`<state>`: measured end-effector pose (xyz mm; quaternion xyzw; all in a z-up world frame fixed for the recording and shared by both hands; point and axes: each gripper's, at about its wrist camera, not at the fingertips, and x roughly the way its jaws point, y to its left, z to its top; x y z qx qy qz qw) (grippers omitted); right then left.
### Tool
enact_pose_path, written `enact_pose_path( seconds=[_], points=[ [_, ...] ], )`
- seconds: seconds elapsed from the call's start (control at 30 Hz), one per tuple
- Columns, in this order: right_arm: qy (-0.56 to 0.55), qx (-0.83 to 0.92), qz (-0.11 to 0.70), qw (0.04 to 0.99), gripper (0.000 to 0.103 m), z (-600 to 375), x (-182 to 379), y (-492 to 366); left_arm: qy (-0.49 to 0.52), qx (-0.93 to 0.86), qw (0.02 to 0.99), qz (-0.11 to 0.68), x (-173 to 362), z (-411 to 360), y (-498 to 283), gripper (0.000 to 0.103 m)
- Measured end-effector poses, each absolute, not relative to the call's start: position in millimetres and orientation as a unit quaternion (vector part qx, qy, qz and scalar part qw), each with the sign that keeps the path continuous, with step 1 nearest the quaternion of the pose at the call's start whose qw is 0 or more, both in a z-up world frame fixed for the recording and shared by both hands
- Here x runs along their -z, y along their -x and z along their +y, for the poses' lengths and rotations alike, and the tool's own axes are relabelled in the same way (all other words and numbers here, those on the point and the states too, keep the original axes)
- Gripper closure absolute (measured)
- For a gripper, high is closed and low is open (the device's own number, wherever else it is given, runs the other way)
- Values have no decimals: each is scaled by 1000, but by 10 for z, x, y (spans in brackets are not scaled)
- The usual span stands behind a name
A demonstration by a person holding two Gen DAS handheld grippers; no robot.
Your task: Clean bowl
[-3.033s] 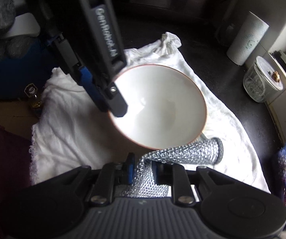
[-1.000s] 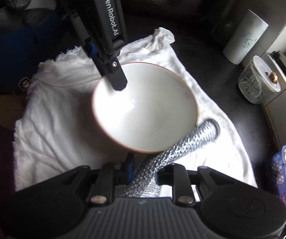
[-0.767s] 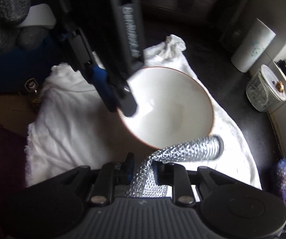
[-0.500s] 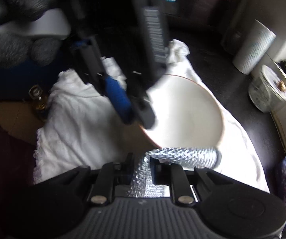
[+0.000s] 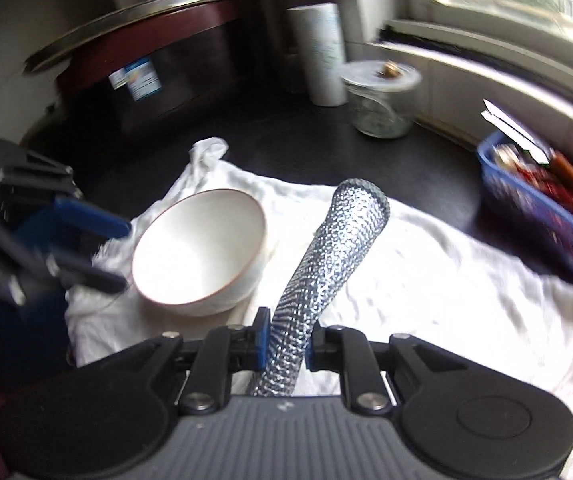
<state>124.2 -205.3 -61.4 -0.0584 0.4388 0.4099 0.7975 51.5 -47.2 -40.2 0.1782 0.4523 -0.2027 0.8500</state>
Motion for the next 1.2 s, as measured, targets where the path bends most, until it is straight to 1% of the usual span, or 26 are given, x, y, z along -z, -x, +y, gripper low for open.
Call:
enact_pose_path(
  seconds=[0.13,0.17,0.2,0.27,0.3,0.37,0.43,0.6,0.7,0.73,0.83,1.0,1.1,1.2],
  points=[
    [40,-406,446,797,87,-2105,627,-1206,-215,228,827,467,637,-692,-661,59],
    [36,-407,447,796,86,-2117,635,-1200,-227,226,823,470,690,-723,-691,62],
    [34,-408,448,795,86,-2122,643,-1197,-242,222,818,472,742,-749,-719,71],
    [35,-410,449,793,85,-2112,655,-1205,-253,218,815,473,794,-750,-746,78],
    [35,-411,450,792,85,-2102,659,-1214,-234,225,816,478,794,-717,-768,88],
    [35,-413,451,790,85,-2092,671,-1234,-186,228,827,479,766,-632,-797,95],
    [37,-416,452,788,85,-2073,684,-1259,-119,229,837,483,732,-486,-850,95],
    [75,-430,443,783,85,-1936,689,-1309,115,211,844,479,597,198,-1102,98],
    [113,-446,431,776,86,-1784,694,-1313,277,206,816,464,664,613,-1151,98],
    [123,-453,428,772,86,-1732,703,-1313,309,205,808,457,718,677,-1130,98],
    [198,-473,418,750,86,-1513,797,-1261,383,197,781,453,908,771,-1084,99],
    [296,-517,380,707,86,-1333,897,-1101,505,174,737,414,1154,922,-992,97],
    [331,-540,358,686,86,-1237,941,-1024,543,161,721,399,1218,976,-995,96],
    [355,-558,332,672,86,-1161,927,-942,544,162,719,401,1233,970,-1027,95]
  ],
)
